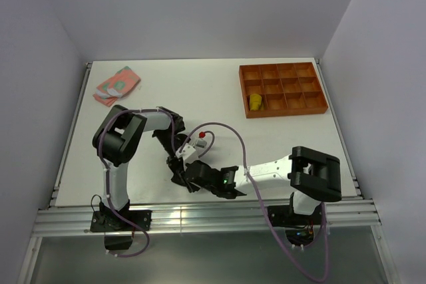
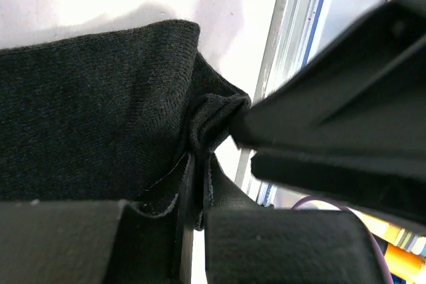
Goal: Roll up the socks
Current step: Roll the sock at the center of the board.
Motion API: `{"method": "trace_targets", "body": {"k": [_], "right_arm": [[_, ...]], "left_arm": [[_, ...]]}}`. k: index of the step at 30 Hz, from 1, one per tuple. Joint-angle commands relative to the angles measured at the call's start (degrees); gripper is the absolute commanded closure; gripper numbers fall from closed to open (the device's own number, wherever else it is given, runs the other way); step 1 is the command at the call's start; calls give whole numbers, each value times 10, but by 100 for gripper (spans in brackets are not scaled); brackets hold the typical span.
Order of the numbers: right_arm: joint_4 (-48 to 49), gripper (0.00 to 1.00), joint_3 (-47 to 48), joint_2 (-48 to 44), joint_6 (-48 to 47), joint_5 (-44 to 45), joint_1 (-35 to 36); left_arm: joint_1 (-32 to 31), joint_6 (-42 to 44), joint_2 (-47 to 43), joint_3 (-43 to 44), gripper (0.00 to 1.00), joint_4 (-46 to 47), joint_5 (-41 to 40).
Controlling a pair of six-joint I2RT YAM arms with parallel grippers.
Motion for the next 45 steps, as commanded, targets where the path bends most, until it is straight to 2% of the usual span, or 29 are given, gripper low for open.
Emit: {"method": "trace_targets", "body": {"k": [1,12,23,33,45], "right_arm": [[33,57,35,22,-49,-8,28],[26,57,57,59,-64,-11,44],[16,58,29,20,-52,6,66],[9,58,23,34,-40,-11,92],[23,59,-1,56,-35,1,92]], "left_arm": [[-3,17,16,24,100,-15,12],[-3,12,27,37,100,-21,16],[-3,-1,35,31,100,-5,15],[-3,-21,30,30,100,11,17],[-3,-29,30,31,100,14,16]]}}
